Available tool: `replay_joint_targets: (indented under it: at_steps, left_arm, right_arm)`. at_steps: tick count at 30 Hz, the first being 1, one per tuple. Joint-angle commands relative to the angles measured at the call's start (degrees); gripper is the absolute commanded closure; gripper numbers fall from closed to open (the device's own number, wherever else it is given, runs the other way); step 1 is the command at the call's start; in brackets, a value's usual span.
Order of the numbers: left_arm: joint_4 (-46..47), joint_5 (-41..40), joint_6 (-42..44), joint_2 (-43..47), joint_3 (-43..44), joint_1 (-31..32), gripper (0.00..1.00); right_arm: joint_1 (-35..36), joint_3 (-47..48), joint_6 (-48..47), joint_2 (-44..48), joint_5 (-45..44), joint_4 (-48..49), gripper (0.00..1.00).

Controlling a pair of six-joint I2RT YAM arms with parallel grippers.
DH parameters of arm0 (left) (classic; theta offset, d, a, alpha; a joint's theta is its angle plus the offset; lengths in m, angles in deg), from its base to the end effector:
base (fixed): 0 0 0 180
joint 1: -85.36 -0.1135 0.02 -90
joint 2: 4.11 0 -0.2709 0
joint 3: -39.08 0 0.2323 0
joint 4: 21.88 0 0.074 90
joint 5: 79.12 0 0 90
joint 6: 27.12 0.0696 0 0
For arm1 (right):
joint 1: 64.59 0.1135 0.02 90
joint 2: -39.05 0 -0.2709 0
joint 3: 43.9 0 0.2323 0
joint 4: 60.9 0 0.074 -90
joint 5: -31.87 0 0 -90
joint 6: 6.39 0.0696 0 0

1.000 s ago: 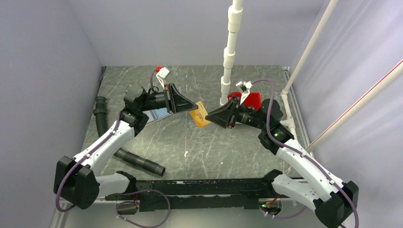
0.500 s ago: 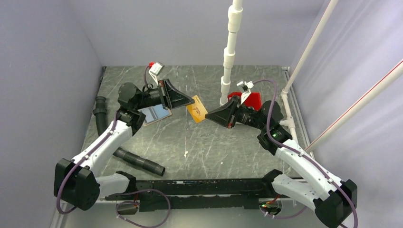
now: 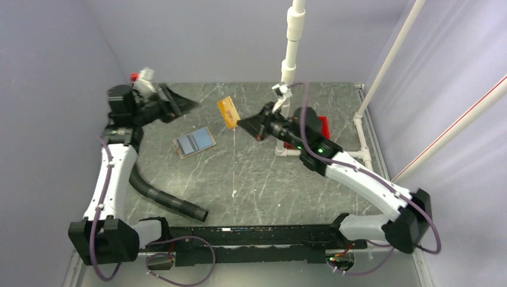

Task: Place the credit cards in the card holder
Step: Insert the credit card into the card holder.

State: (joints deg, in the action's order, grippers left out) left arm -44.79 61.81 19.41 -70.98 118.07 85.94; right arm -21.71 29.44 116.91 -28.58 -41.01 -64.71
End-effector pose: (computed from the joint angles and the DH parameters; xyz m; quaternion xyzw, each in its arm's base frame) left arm 0.2559 -0.0566 0.3893 0.0008 0.7477 -0.5229 0.4093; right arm 0.1975 0.2113 0.3918 -0.1640 0.6762 0.5199 0.4955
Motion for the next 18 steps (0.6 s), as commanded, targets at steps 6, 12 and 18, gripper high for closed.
replay_joint_targets:
  at_steps: [6,12,18]
  left_arm:
    - [-28.4,-36.8,14.7,1.7,-2.4,-13.6,0.17]
    - [-28.8,-37.2,17.0,-12.3,-0.6,-17.6,0.12]
    - [-25.2,-25.6,17.2,-25.7,2.1,-19.4,0.11]
  right_arm:
    - [8.7,33.9,-13.2,-36.4,-24.0,-15.0,1.00]
    - [9.2,60.1,-16.5,-57.3,-20.6,-26.3,1.00]
    - [8.1,66.0,-14.7,-65.1,-13.6,-27.8,1.00]
